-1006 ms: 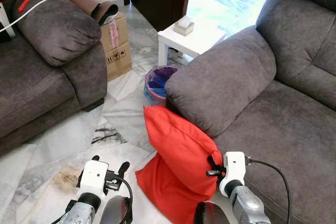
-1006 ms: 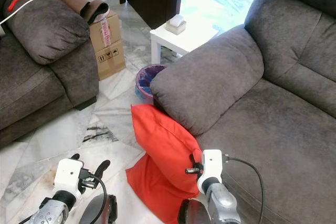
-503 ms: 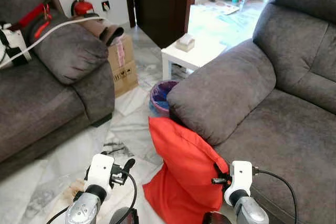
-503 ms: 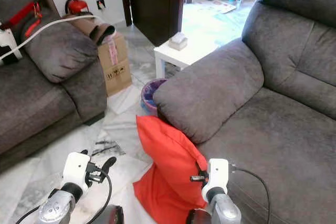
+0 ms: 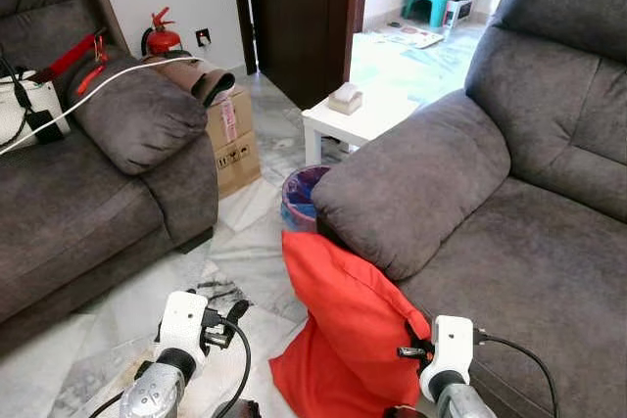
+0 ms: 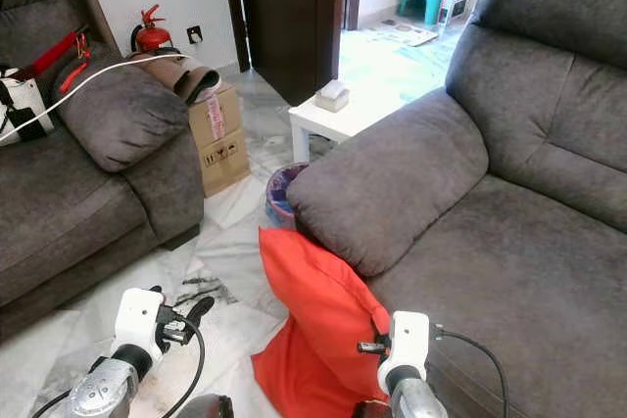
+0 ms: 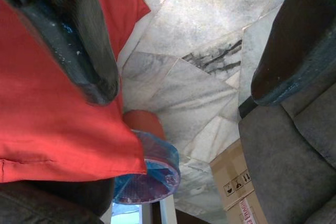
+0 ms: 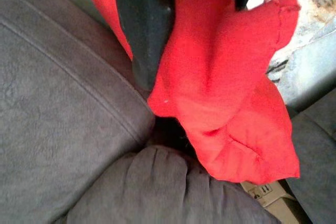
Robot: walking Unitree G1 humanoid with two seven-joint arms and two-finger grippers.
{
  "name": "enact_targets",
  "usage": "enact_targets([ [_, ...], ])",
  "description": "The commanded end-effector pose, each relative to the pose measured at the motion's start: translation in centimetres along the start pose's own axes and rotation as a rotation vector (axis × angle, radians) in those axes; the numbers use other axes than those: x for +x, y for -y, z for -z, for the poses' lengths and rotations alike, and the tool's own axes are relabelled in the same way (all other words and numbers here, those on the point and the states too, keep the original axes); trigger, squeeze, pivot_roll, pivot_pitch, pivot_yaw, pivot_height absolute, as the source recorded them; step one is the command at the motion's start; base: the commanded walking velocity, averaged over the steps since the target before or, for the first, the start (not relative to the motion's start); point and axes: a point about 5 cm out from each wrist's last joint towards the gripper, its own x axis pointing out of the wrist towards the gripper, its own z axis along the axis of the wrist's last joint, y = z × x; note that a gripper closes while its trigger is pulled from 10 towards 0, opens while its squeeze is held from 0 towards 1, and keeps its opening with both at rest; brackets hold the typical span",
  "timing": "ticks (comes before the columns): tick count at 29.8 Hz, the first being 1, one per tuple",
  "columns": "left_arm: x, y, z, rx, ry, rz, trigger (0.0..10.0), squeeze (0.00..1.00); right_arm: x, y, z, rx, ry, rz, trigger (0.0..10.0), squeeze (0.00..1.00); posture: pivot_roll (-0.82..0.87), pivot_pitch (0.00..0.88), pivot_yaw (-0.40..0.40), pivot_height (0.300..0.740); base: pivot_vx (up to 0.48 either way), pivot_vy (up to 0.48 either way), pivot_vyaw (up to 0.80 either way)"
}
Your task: Move the pillow to the sofa from floor
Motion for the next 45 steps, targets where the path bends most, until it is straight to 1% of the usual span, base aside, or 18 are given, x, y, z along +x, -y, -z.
enact_targets([
  [1, 0.0, -0.1, 0.1, -0.008, 0.004, -0.01, 10.0, 0.0, 0.2, 0.1, -0.8, 0.006, 0.049, 0.001, 10.0, 0.0, 0.04, 0.046, 0.02, 0.657, 0.0, 0.0, 0.0],
  [7, 0.1, -0.1, 0.1, -0.012, 0.008, -0.012, 10.0, 0.0, 0.3, 0.0, -1.2, 0.007, 0.061, -0.024, 10.0, 0.0, 0.04, 0.052, 0.017, 0.677, 0.0, 0.0, 0.0],
  [9, 0.3, -0.1, 0.0, -0.013, 0.012, -0.014, 10.0, 0.0, 0.4, -0.1, -1.6, 0.001, 0.082, -0.049, 10.0, 0.0, 0.04, 0.06, 0.02, 0.692, 0.0, 0.0, 0.0],
  [15, 0.4, -0.1, 0.0, -0.014, 0.013, -0.014, 10.0, 0.0, 0.5, -0.3, -2.0, 0.009, 0.103, -0.063, 10.0, 0.0, 0.04, 0.061, 0.025, 0.712, 0.0, 0.0, 0.0],
  [21, 0.5, -0.3, -0.2, -0.009, 0.02, -0.012, 10.0, 0.0, 0.5, 0.3, -2.5, 0.028, 0.13, -0.045, 10.0, 0.0, 0.05, 0.062, 0.036, 0.74, 0.0, 0.0, 0.0],
  [32, 0.6, -0.4, -0.4, -0.002, 0.025, -0.006, 10.0, 0.0, 0.4, 1.0, -3.1, 0.037, 0.162, -0.024, 10.0, 0.0, 0.05, 0.06, 0.047, 0.74, 0.0, 0.0, 0.0],
  [33, 0.6, -0.4, -0.4, -0.002, 0.025, -0.005, 10.0, 0.0, 0.5, 1.0, -3.1, 0.036, 0.162, -0.027, 10.0, 0.0, 0.05, 0.06, 0.047, 0.74, 0.0, 0.0, 0.0],
  [34, 0.7, -0.4, -0.4, -0.001, 0.025, -0.002, 10.0, 0.0, 0.5, 0.8, -3.2, 0.032, 0.161, -0.065, 10.0, 0.0, 0.05, 0.06, 0.049, 0.74, 0.0, 0.0, 0.0],
  [36, 0.7, -0.3, -0.4, -0.001, 0.025, -0.001, 10.0, 0.0, 0.5, 0.7, -3.2, 0.031, 0.159, -0.078, 10.0, 0.0, 0.05, 0.06, 0.049, 0.74, 0.0, 0.0, 0.0],
  [37, 0.7, -0.3, -0.3, -0.002, 0.022, 0.008, 10.0, 0.0, 0.5, 0.3, -3.0, 0.021, 0.137, -0.139, 10.0, 0.0, 0.05, 0.06, 0.05, 0.74, 0.0, 0.0, 0.0],
  [38, 0.6, 0.0, -0.2, 0.005, 0.011, 0.044, 10.0, 0.0, 0.4, 0.1, -2.7, -0.056, 0.109, -0.204, 10.0, 0.0, 0.06, 0.059, 0.052, 0.74, 0.0, 0.0, 0.0],
  [39, 0.6, 0.2, -0.1, 0.012, 0.0, 0.073, 10.0, 0.0, 0.3, 0.0, -2.6, -0.095, 0.093, -0.243, 10.0, 0.0, 0.06, 0.06, 0.052, 0.74, 0.0, 0.0, 0.0],
  [40, 0.4, 0.4, 0.2, 0.02, -0.022, 0.121, 10.0, 0.0, 0.1, -0.1, -2.4, -0.146, 0.067, -0.313, 10.0, 0.0, 0.06, 0.06, 0.052, 0.74, 0.0, 0.0, 0.0],
  [41, 0.4, 0.5, 0.3, 0.021, -0.034, 0.143, 10.0, 0.0, 0.1, -0.1, -2.4, -0.157, 0.059, -0.331, 10.0, 0.0, 0.06, 0.06, 0.052, 0.74, 0.0, 0.0, 0.0],
  [43, 0.2, 0.6, 0.8, 0.05, -0.071, 0.204, 10.0, 0.0, -0.1, 0.0, -2.3, -0.207, 0.033, -0.397, 10.0, 0.0, 0.06, 0.059, 0.052, 0.74, 0.0, 0.0, 0.0],
  [45, 0.0, 0.6, 1.0, 0.074, -0.092, 0.237, 10.0, 0.0, -0.2, 0.0, -2.3, -0.241, 0.02, -0.434, 10.0, 0.0, 0.06, 0.059, 0.052, 0.74, 0.0, 0.0, 0.0],
])
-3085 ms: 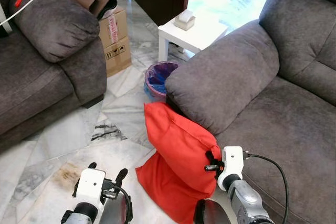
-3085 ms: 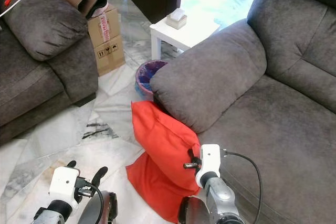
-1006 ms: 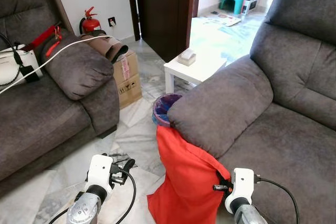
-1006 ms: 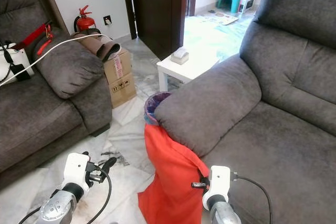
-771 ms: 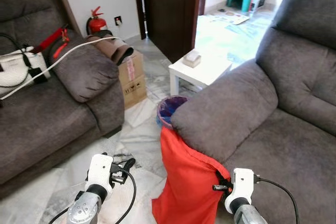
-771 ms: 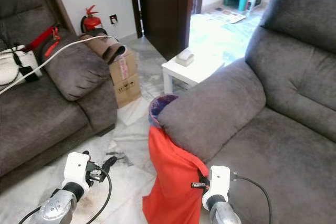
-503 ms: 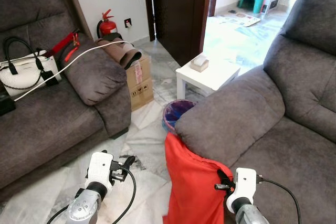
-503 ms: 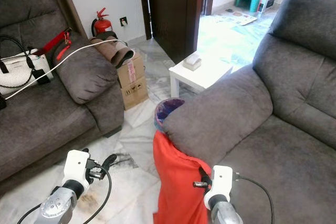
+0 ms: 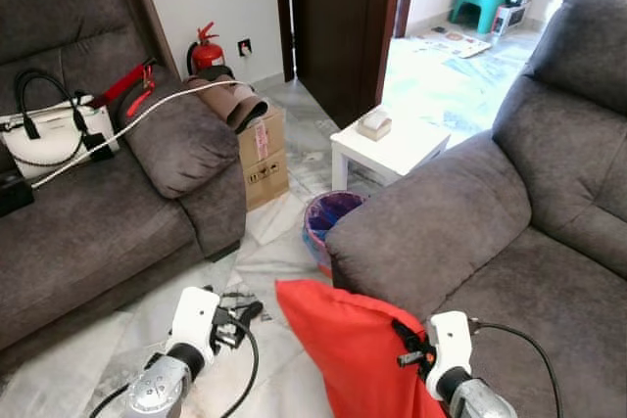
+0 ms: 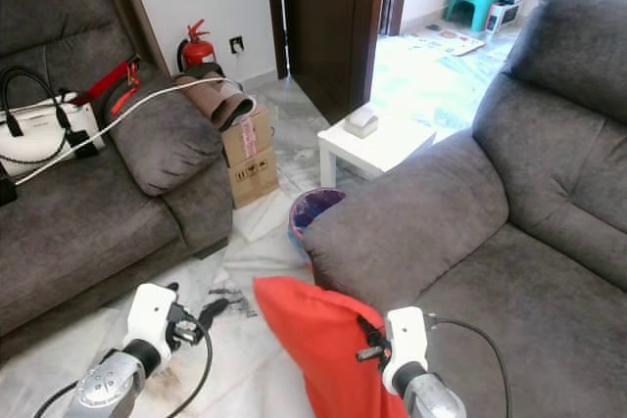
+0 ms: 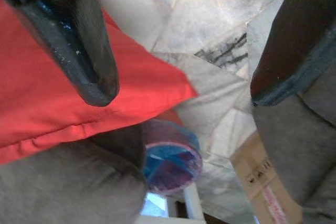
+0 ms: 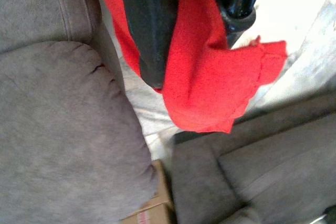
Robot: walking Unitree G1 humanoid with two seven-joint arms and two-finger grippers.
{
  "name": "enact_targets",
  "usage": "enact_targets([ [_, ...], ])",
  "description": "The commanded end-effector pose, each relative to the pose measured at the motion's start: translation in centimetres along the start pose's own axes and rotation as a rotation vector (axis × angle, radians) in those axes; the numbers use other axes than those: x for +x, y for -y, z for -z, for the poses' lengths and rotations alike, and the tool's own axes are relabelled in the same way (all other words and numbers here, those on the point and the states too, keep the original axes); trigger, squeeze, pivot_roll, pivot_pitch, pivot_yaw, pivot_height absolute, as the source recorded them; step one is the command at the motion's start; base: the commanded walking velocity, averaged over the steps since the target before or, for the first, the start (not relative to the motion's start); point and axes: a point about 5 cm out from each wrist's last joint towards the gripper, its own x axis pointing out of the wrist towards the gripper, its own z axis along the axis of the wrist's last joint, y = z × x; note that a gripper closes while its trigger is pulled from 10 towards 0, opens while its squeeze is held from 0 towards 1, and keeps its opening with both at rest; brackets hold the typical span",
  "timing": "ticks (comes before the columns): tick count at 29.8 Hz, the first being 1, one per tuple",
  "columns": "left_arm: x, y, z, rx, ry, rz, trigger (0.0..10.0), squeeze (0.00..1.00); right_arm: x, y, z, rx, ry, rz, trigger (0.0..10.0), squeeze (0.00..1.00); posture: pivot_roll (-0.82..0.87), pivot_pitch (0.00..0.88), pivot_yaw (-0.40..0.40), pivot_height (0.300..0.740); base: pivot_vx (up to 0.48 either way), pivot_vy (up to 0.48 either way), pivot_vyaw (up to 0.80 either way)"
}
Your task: Move the pillow to the sofa from floor
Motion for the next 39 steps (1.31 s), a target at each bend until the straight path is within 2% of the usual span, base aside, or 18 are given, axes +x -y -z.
enact_targets([
  [1, -0.7, -0.1, 1.1, 0.016, -0.068, 0.051, 10.0, 0.0, 0.4, -0.1, -1.5, -0.056, 0.047, -0.078, 10.0, 0.0, 0.06, 0.056, 0.052, 0.74, 0.0, 0.0, 0.0],
  [2, -0.7, -0.1, 1.1, 0.016, -0.068, 0.051, 10.0, 0.0, 0.4, -0.1, -1.5, -0.056, 0.047, -0.078, 10.0, 0.0, 0.06, 0.056, 0.052, 0.74, 0.0, 0.0, 0.0],
  [4, -1.3, -0.1, 1.6, 0.079, -0.12, 0.158, 10.0, 0.0, 0.2, -0.2, -1.8, -0.105, 0.02, -0.182, 10.0, 0.0, 0.06, 0.055, 0.052, 0.74, 0.0, 0.0, 0.0],
  [10, -2.7, -0.3, 2.6, 0.213, -0.23, 0.337, 10.0, 0.0, 0.1, -1.4, -1.8, -0.172, -0.031, -0.369, 10.0, 0.0, 0.06, 0.054, 0.05, 0.74, 0.0, 0.0, 0.0],
  [15, -3.5, -0.8, 3.2, 0.329, -0.29, 0.418, 10.0, 0.0, -0.1, -2.4, -1.6, -0.189, -0.065, -0.506, 10.0, 0.0, 0.06, 0.055, 0.049, 0.74, 0.0, 0.0, 0.0],
  [19, -4.1, -1.3, 3.7, 0.468, -0.347, 0.503, 10.0, 0.0, -1.4, -3.3, -0.7, -0.267, -0.177, -0.692, 10.0, 0.0, 0.06, 0.053, 0.047, 0.74, 0.0, 0.0, 0.0],
  [20, -4.1, -1.3, 3.7, 0.468, -0.347, 0.503, 10.0, 0.0, -1.4, -3.3, -0.7, -0.267, -0.177, -0.692, 10.0, 0.0, 0.06, 0.053, 0.047, 0.74, 0.0, 0.0, 0.0],
  [22, -4.3, -1.4, 3.9, 0.532, -0.365, 0.53, 10.0, 0.0, -1.8, -3.3, -0.6, -0.276, -0.195, -0.72, 10.0, 0.0, 0.06, 0.053, 0.046, 0.74, 0.0, 0.0, 0.0],
  [29, -4.6, -1.2, 4.3, 0.568, -0.375, 0.597, 10.0, 0.0, -2.9, -3.8, -1.5, -0.313, -0.21, -0.835, 10.0, 0.0, 0.05, 0.054, 0.041, 0.74, 0.0, 0.0, 0.0],
  [33, -4.9, -0.4, 4.9, 0.598, -0.382, 0.672, 10.0, 0.0, -2.8, -4.0, -2.3, -0.334, -0.198, -0.862, 10.0, 0.0, 0.05, 0.053, 0.04, 0.74, 0.0, 0.0, 0.0],
  [39, -4.8, 0.0, 4.8, 0.625, -0.361, 0.725, 10.0, 0.0, -2.9, -4.3, -3.2, -0.354, -0.189, -0.875, 10.0, 0.0, 0.04, 0.056, 0.037, 0.74, 0.0, 0.0, 0.0],
])
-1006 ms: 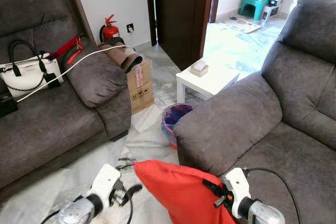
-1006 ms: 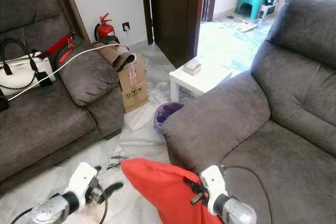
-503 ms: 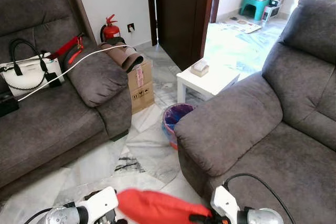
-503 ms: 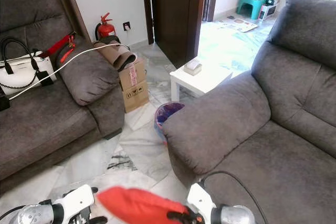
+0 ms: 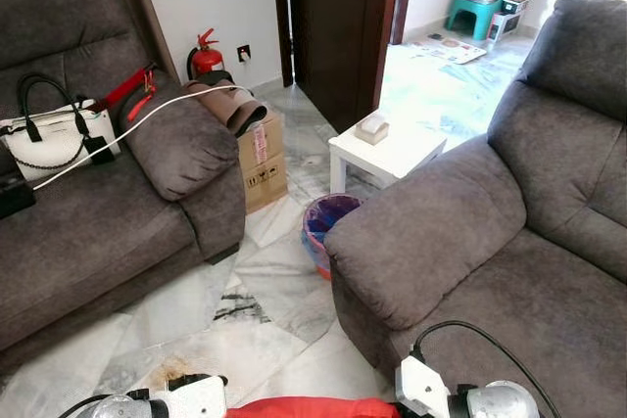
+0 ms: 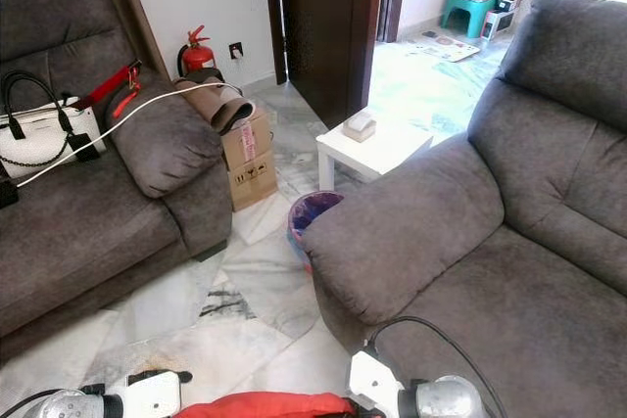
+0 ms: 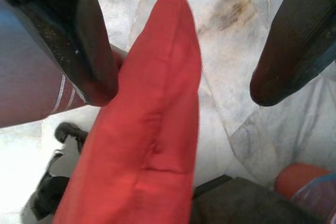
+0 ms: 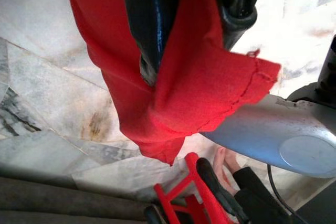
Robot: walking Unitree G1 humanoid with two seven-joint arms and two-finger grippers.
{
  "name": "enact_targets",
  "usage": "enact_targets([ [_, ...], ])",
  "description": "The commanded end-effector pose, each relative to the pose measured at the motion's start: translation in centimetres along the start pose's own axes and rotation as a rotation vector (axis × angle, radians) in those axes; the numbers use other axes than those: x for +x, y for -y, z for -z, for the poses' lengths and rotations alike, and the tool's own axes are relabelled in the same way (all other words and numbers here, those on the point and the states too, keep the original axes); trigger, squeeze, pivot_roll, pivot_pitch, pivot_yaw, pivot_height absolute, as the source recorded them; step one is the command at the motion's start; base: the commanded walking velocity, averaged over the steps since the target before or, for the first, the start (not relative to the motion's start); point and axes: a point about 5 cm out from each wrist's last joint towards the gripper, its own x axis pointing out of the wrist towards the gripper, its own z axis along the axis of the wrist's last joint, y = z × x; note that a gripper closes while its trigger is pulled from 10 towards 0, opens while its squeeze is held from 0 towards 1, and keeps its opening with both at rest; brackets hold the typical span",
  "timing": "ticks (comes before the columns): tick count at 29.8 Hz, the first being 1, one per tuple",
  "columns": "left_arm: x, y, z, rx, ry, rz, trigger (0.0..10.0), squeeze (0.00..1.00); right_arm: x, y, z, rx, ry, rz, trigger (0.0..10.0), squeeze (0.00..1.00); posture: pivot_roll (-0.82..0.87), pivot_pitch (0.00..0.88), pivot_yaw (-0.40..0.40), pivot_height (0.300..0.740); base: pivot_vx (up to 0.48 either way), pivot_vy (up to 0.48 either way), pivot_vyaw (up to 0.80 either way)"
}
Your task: Move the pillow to the sofa from floor
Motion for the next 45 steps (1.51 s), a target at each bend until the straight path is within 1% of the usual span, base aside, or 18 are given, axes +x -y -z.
enact_targets([
  [1, -0.2, 0.1, 0.2, 0.023, -0.009, 0.035, 10.0, 0.0, 0.1, 0.0, -2.1, -0.072, 0.074, -0.031, 10.0, 0.0, 0.05, 0.057, 0.036, 0.74, 0.0, 0.0, 0.0],
  [4, -0.1, 0.3, 0.1, 0.034, -0.001, 0.062, 10.0, 0.0, 0.1, -0.2, -2.5, -0.081, 0.079, -0.043, 10.0, 0.0, 0.04, 0.057, 0.035, 0.74, 0.0, 0.0, 0.0],
  [8, -0.2, 0.4, 0.4, 0.054, -0.015, 0.081, 10.0, 0.0, -0.1, -0.7, -3.1, -0.093, 0.084, -0.071, 10.0, 0.0, 0.04, 0.056, 0.034, 0.74, 0.0, 0.0, 0.0],
  [12, -0.1, 0.4, 0.5, 0.058, -0.016, 0.086, 10.0, 0.0, -0.3, -1.2, -3.2, -0.098, 0.072, -0.101, 10.0, 0.0, 0.04, 0.057, 0.031, 0.74, 0.0, 0.0, 0.0],
  [15, 0.0, 0.4, 0.6, 0.052, -0.014, 0.091, 10.0, 0.0, -0.7, -1.6, -3.7, -0.108, 0.068, -0.118, 10.0, 0.0, 0.03, 0.06, 0.03, 0.74, 0.0, 0.0, 0.0],
  [22, 0.7, 1.6, 1.0, 0.042, -0.022, 0.13, 10.0, 0.0, -1.3, -2.0, -5.1, -0.154, 0.073, -0.136, 10.0, 0.0, 0.02, 0.06, 0.028, 0.74, 0.0, 0.0, 0.0],
  [24, 0.8, 2.0, 1.2, 0.049, -0.034, 0.149, 10.0, 0.0, -1.6, -2.3, -5.9, -0.175, 0.086, -0.147, 10.0, 0.0, 0.02, 0.062, 0.025, 0.74, 0.0, 0.0, 0.0],
  [33, 0.9, 2.6, 1.7, 0.076, -0.06, 0.168, 10.0, 0.0, -2.4, -2.4, -7.5, -0.211, 0.116, -0.144, 10.0, 0.0, 0.01, 0.064, 0.021, 0.74, 0.0, 0.0, 0.0],
  [37, 0.9, 2.5, 1.8, 0.088, -0.07, 0.152, 10.0, 0.0, -2.7, -2.4, -7.8, -0.217, 0.111, -0.139, 10.0, 0.0, 0.01, 0.066, 0.018, 0.74, 0.0, 0.0, 0.0],
  [40, 0.8, 2.2, 2.1, 0.105, -0.087, 0.094, 10.0, 0.0, -3.0, -2.5, -8.1, -0.223, 0.116, -0.141, 10.0, 0.0, 0.01, 0.066, 0.015, 0.74, 0.0, 0.0, 0.0],
  [45, 0.6, 1.9, 2.7, 0.114, -0.12, 0.042, 10.0, 0.0, -3.2, -2.4, -8.3, -0.225, 0.119, -0.133, 10.0, 0.0, 0.02, 0.067, 0.012, 0.74, 0.0, 0.0, 0.0],
])
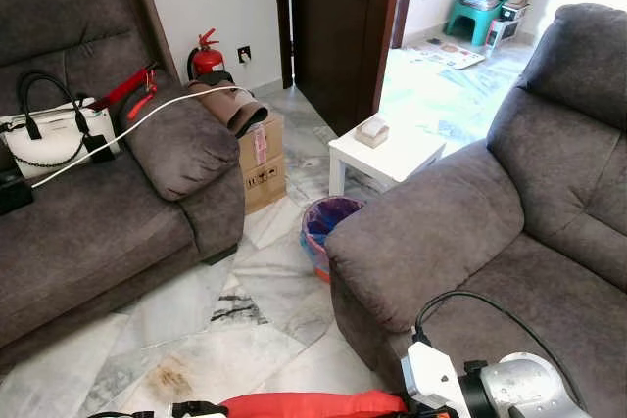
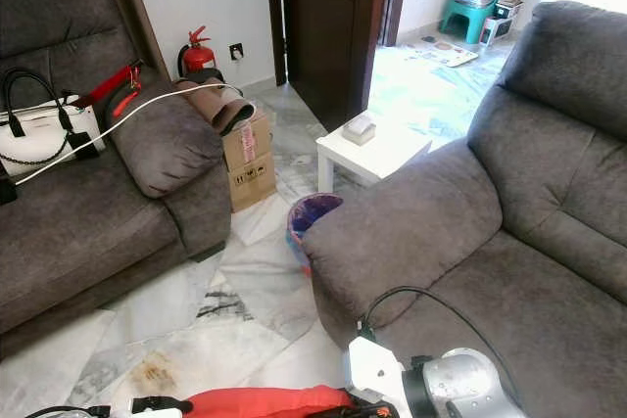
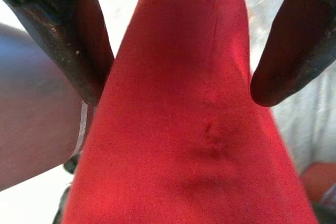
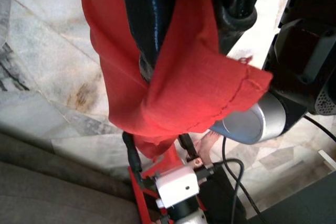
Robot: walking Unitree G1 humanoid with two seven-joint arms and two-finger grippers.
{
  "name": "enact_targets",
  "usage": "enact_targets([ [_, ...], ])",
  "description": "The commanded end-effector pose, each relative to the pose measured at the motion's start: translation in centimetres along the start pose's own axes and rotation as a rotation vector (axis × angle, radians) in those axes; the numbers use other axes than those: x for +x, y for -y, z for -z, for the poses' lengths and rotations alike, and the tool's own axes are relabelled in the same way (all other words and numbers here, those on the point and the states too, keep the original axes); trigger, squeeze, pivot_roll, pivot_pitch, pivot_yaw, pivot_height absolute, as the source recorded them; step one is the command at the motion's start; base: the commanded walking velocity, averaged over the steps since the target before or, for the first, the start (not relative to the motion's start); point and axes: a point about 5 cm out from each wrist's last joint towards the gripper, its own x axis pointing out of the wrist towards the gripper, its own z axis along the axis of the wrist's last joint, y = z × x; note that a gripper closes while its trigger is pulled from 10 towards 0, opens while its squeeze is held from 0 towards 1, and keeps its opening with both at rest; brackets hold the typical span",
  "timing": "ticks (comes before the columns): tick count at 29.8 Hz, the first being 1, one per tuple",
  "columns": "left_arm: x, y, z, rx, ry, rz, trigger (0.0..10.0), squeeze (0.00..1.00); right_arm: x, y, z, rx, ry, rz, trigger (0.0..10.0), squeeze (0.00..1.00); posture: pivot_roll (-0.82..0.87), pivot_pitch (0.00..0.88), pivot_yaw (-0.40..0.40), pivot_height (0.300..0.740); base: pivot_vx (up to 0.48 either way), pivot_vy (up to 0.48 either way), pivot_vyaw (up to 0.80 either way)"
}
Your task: Move the pillow to the sofa from floor
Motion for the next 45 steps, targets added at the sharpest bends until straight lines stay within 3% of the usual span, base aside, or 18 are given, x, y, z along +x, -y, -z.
enact_targets([
  [1, -0.3, 0.4, 0.8, -0.004, -0.036, 0.009, 10.0, 0.0, -0.4, 0.2, -2.3, -0.094, 0.071, -0.003, 10.0, 0.0, 0.02, 0.067, 0.012, 0.74, 0.0, 0.0, 0.0],
  [8, -0.2, 1.6, 1.1, -0.039, -0.035, 0.051, 10.0, 0.0, -0.7, 0.4, -2.5, -0.096, 0.067, 0.011, 10.0, 0.0, 0.01, 0.069, 0.01, 0.74, 0.0, 0.0, 0.0],
  [16, -0.6, 2.2, 1.9, 0.012, -0.084, 0.081, 10.0, 0.0, -1.2, 0.6, -2.4, -0.095, 0.056, 0.027, 10.0, 0.0, 0.01, 0.068, 0.011, 0.74, 0.0, 0.0, 0.0],
  [17, -0.7, 2.3, 2.2, 0.031, -0.111, 0.083, 9.1, 0.0, -1.2, 0.6, -2.4, -0.095, 0.056, 0.029, 10.0, 0.0, 0.02, 0.068, 0.011, 0.74, 0.0, 0.0, 0.0],
  [18, -0.7, 2.3, 2.2, 0.031, -0.111, 0.083, 9.1, 0.0, -1.2, 0.6, -2.4, -0.095, 0.056, 0.029, 10.0, 0.0, 0.02, 0.068, 0.011, 0.74, 0.0, 0.0, 0.0],
  [19, -0.8, 2.2, 2.4, 0.03, -0.125, 0.062, 3.3, 0.0, -1.1, 0.6, -2.4, -0.096, 0.057, 0.028, 10.0, 0.0, 0.02, 0.067, 0.011, 0.74, 0.0, 0.0, 0.0],
  [20, -0.8, 2.2, 2.4, 0.03, -0.125, 0.062, 3.3, 0.0, -1.1, 0.6, -2.4, -0.096, 0.057, 0.028, 10.0, 0.0, 0.02, 0.067, 0.011, 0.74, 0.0, 0.0, 0.0],
  [21, -0.8, 2.1, 2.6, 0.045, -0.143, 0.043, 0.6, 0.0, -1.1, 0.6, -2.4, -0.096, 0.059, 0.029, 10.0, 0.0, 0.02, 0.067, 0.012, 0.74, 0.0, 0.0, 0.0],
  [22, -0.9, 2.0, 2.9, 0.053, -0.167, 0.043, 0.0, 0.0, -1.0, 0.6, -2.3, -0.094, 0.058, 0.032, 10.0, 0.0, 0.02, 0.066, 0.012, 0.74, 0.0, 0.0, 0.0],
  [32, -0.7, 1.5, 3.0, 0.08, -0.19, 0.012, 0.0, 0.0, -1.2, 0.4, -2.3, -0.09, 0.064, 0.041, 10.0, 0.0, 0.01, 0.057, 0.011, 0.74, 0.0, 0.0, 0.0],
  [39, -0.7, -0.5, 3.5, 0.111, -0.285, -0.164, 0.0, 0.0, -1.3, 0.4, -2.4, -0.093, 0.066, 0.046, 10.0, 0.0, 0.01, 0.063, 0.005, 0.74, 0.0, 0.0, 0.0],
  [41, -0.7, -0.5, 3.5, 0.101, -0.282, -0.166, 0.0, 0.0, -1.2, 0.4, -2.4, -0.092, 0.068, 0.047, 10.0, 0.0, 0.01, 0.064, 0.004, 0.74, 0.0, 0.0, 0.0],
  [45, 0.1, 1.1, 3.0, 0.028, -0.221, -0.103, 0.0, 0.0, -1.1, 0.3, -2.4, -0.09, 0.072, 0.046, 10.0, 0.0, 0.0, 0.067, 0.002, 0.74, 0.0, 0.0, 0.0],
])
